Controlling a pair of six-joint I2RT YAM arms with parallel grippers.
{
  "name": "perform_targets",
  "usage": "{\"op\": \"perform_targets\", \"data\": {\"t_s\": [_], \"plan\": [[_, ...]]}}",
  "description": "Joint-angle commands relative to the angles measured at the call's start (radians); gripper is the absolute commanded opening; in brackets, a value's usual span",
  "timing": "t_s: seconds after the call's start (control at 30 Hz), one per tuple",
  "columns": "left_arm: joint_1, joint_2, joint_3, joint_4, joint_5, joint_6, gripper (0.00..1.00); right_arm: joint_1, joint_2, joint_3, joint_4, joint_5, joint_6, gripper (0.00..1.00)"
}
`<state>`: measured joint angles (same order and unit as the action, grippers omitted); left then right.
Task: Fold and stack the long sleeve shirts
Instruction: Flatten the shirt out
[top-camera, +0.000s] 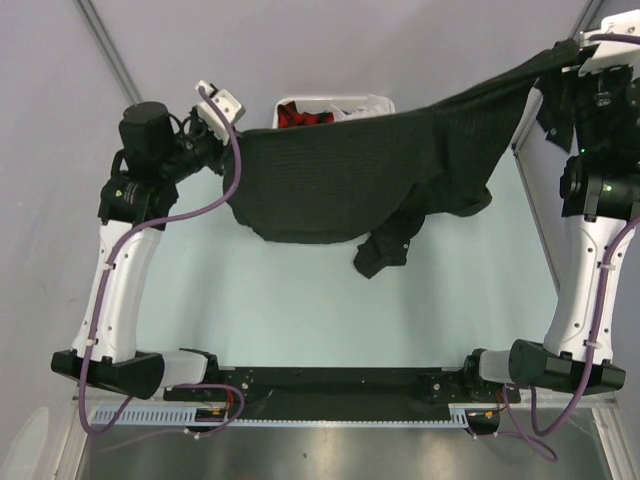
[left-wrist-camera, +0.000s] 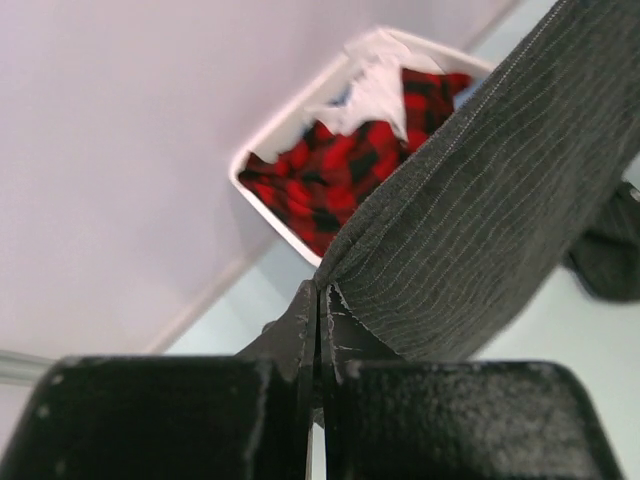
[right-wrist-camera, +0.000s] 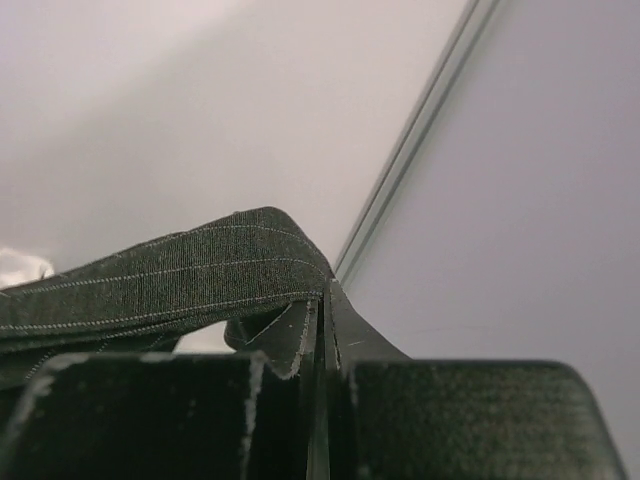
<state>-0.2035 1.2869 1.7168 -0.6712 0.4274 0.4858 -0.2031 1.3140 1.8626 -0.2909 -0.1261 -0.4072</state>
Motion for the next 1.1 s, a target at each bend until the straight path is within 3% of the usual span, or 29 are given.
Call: {"op": "perform_targets", "data": {"t_s": [0.0, 0.17, 0.33, 0.7, 0.87, 1.07], "plan": [[0.01, -0.021, 0.098, 0.102, -0.107, -0.085, 0.0, -0.025, -0.012, 0.09, 0.108, 0.091, -0.008, 0.0], [0.001, -0.125, 0.069, 0.128, -0.01, -0.056, 0.0, -0.032, -0.076, 0.105, 0.17, 0.124, -0.004, 0.0], [-0.068, -0.201, 0.102, 0.107, 0.08, -0.003, 0.0, -0.032, -0.099, 0.252, 0.19, 0.169, -0.005, 0.0], [-0.089, -0.193, 0.383, 0.081, 0.318, -0.243, 0.0, -0.032, -0.065, 0.532, 0.397, 0.148, -0.179, 0.0], [-0.079, -0.184, 0.342, 0.102, 0.263, -0.326, 0.0, -0.03, 0.039, 0.549, 0.437, 0.097, -0.251, 0.0], [-0.031, -0.141, 0.126, 0.087, 0.074, -0.3, 0.0, -0.03, 0.091, 0.298, 0.452, -0.018, -0.219, 0.0]]}}
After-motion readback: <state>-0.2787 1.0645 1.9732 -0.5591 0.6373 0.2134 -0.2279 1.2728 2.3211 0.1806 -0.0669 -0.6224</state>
